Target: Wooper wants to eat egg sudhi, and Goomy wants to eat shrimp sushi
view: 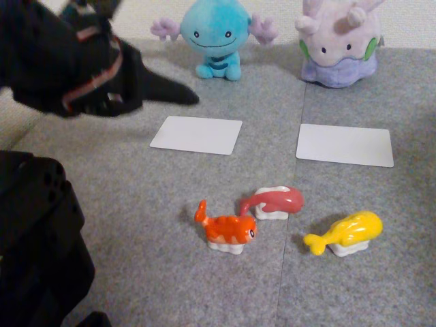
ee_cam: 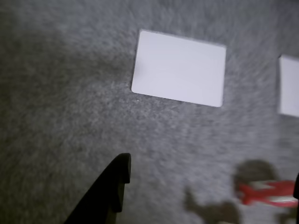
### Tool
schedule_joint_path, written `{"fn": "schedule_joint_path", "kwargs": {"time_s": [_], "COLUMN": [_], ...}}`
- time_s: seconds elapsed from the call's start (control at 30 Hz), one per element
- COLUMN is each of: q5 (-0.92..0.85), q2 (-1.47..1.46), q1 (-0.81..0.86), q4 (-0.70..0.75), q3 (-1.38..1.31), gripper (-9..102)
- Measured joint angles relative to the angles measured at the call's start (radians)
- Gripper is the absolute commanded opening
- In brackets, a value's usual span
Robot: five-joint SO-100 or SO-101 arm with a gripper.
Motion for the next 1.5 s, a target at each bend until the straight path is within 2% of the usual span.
{"fn": "schedule_joint_path", "kwargs": {"time_s": [0.23, 0.43, 0.67, 1.27, 1.5], "q5": [-0.193, -0.480, -0.821, -1.606, -1.864], "q2": [0.000, 0.009, -0.023, -0.431, -0.535], "q1": [0.017, 0.037, 0.179, 0.589, 0.732], "q4": [0.284, 0.476, 0.535, 0.627, 0.612], "q3": [-0.290, -0.388, -0.394, -0.397, -0.399], "gripper": [40, 40, 40, 40, 40]}}
